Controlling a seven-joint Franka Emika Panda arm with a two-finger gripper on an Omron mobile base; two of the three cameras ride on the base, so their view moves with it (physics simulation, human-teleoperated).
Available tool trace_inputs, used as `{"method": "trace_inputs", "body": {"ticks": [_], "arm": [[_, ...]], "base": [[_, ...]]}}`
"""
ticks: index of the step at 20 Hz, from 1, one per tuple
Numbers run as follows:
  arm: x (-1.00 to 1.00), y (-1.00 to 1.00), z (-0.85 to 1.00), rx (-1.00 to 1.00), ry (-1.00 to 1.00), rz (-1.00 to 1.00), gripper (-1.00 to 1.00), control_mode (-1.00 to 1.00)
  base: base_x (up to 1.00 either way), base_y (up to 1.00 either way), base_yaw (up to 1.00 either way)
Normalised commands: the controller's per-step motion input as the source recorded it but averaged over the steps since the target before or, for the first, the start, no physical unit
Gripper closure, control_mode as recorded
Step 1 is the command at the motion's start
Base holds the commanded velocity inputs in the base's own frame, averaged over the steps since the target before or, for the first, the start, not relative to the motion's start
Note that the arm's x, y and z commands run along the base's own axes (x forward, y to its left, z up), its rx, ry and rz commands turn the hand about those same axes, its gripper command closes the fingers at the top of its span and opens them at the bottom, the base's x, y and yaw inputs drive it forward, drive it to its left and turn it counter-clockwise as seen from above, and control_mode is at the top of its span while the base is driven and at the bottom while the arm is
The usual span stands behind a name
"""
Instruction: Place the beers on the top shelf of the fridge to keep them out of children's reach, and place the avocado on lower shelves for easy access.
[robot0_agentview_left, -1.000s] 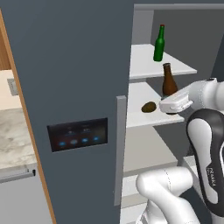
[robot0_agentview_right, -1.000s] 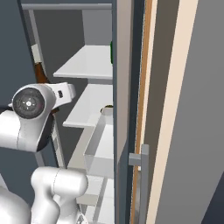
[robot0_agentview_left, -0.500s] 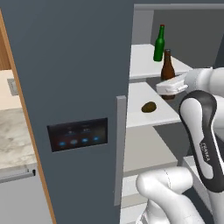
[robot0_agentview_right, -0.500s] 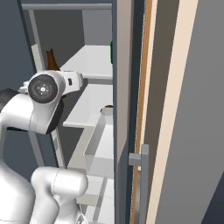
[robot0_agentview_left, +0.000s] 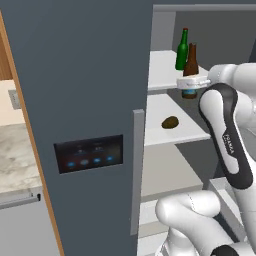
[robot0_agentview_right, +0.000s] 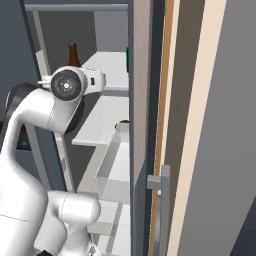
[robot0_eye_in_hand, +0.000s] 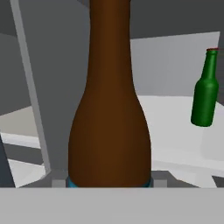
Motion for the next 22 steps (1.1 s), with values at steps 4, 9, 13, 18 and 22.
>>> {"method": "trace_inputs", "body": {"ticks": [4, 9, 13, 18, 22], "arm": [[0.33, -0.1, 0.12, 0.06, -0.02, 0.0, 1.0, -1.0], [0.33, -0.01, 0.16, 0.05, -0.09, 0.0, 1.0, -1.0], [0.38, 0.0, 0.06, 0.02, -0.06, 0.0, 1.0, -1.0], [0.5, 0.0, 0.0, 0.0, 0.0, 0.0, 1.0, -1.0], [0.5, 0.0, 0.0, 0.0, 0.0, 0.0, 1.0, -1.0]], "base": [[0.0, 0.0, 0.0], [0.0, 0.0, 0.0], [0.0, 0.0, 0.0], [0.0, 0.0, 0.0], [0.0, 0.0, 0.0]]}}
